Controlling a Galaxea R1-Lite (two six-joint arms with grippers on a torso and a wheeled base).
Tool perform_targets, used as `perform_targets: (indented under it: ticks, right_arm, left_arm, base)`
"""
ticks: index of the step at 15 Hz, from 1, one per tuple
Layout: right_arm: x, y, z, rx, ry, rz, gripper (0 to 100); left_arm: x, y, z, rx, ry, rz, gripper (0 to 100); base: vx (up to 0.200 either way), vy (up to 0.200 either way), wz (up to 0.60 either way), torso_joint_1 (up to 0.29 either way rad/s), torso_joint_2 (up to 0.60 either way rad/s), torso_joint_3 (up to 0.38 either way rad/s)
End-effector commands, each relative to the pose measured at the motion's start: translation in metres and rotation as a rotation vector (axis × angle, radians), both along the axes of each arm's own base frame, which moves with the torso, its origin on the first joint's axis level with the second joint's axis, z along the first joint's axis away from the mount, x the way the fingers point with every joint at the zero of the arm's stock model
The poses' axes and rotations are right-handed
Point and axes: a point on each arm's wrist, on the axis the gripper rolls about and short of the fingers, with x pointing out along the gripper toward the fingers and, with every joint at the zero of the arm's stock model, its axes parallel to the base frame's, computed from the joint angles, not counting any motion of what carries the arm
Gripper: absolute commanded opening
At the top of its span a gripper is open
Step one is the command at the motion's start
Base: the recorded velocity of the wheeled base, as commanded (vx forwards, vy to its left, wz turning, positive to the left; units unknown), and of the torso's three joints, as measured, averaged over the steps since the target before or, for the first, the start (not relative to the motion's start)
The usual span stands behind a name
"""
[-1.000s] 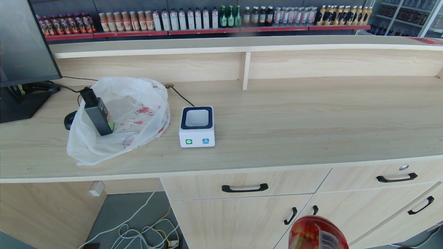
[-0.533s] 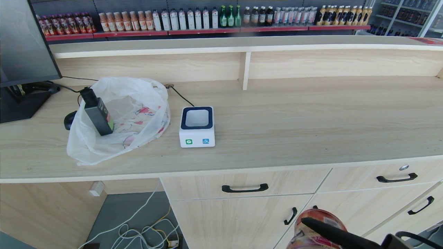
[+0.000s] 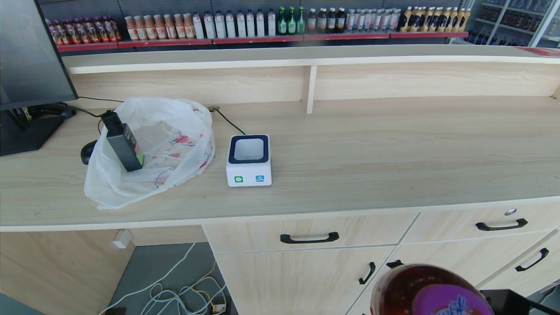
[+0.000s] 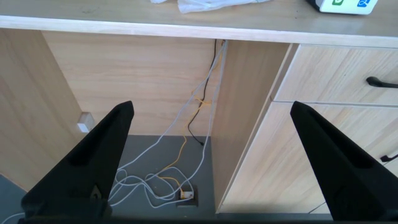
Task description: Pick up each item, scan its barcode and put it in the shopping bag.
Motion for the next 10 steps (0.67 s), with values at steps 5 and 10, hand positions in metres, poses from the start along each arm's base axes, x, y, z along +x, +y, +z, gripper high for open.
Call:
perform_targets:
  ticks: [5,10]
  right_arm:
    - [0.051,-0.006,0.009,0.229,0.17,-0.217,0]
    - [0.095,-0.029,0.012,0.381,0.258,-0.263,0]
  left_arm:
    - [0.0,0.0,0.0,0.0,-0.001,0.0,100]
    - [0.0,0.0,0.0,0.0,-0.001,0.0,100]
  base:
    - [0.0,0.0,0.0,0.0,0.0,0.0]
    - [0.0,0.0,0.0,0.0,0.0,0.0]
